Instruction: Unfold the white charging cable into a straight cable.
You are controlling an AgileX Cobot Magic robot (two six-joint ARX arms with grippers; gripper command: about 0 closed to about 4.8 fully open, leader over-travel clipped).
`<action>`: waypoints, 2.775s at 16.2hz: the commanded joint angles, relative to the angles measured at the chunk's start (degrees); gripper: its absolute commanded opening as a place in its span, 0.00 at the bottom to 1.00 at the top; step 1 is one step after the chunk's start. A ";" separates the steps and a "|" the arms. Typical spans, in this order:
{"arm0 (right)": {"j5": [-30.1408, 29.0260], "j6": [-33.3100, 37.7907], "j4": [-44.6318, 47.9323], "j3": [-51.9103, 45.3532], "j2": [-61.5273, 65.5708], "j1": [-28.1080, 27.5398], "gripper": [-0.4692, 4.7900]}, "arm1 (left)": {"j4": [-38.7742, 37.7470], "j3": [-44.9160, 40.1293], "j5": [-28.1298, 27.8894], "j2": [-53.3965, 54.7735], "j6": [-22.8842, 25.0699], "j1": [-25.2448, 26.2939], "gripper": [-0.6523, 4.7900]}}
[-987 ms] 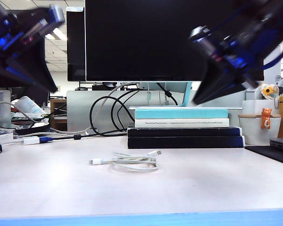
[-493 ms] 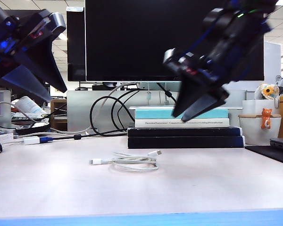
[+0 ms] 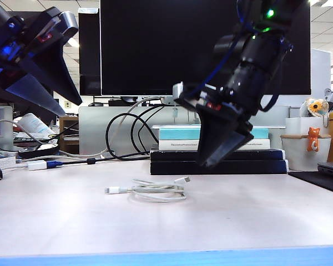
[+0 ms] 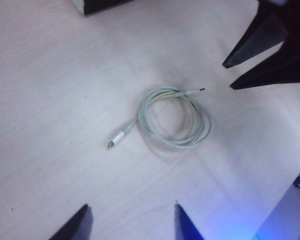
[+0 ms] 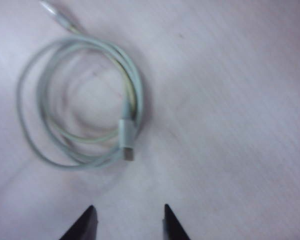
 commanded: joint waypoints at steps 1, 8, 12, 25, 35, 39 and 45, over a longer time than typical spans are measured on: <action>-0.17 -0.22 2.32 0.26 0.15 0.44 0.41 | 0.46 0.20 0.46 -0.13 -0.04 0.00 0.52; 1.79 0.04 5.18 2.58 3.13 3.91 0.42 | -0.83 0.20 0.68 -0.13 0.00 0.00 0.52; 6.23 -0.22 4.70 4.63 5.49 5.03 0.42 | -2.45 0.17 0.61 -0.13 0.04 0.00 0.52; 7.28 -1.44 2.73 4.63 5.49 5.03 0.42 | -2.36 0.17 1.36 -0.13 0.02 0.00 0.52; 6.23 -0.35 2.80 4.63 7.34 5.95 0.37 | -1.77 0.17 1.70 -0.13 0.02 0.00 0.52; 7.96 -0.37 3.76 4.66 7.98 6.14 0.19 | -1.86 0.17 1.70 -0.13 0.04 0.00 0.52; 9.22 -0.35 4.07 4.68 7.91 6.10 0.08 | -1.77 0.15 1.68 -0.13 0.07 0.00 0.52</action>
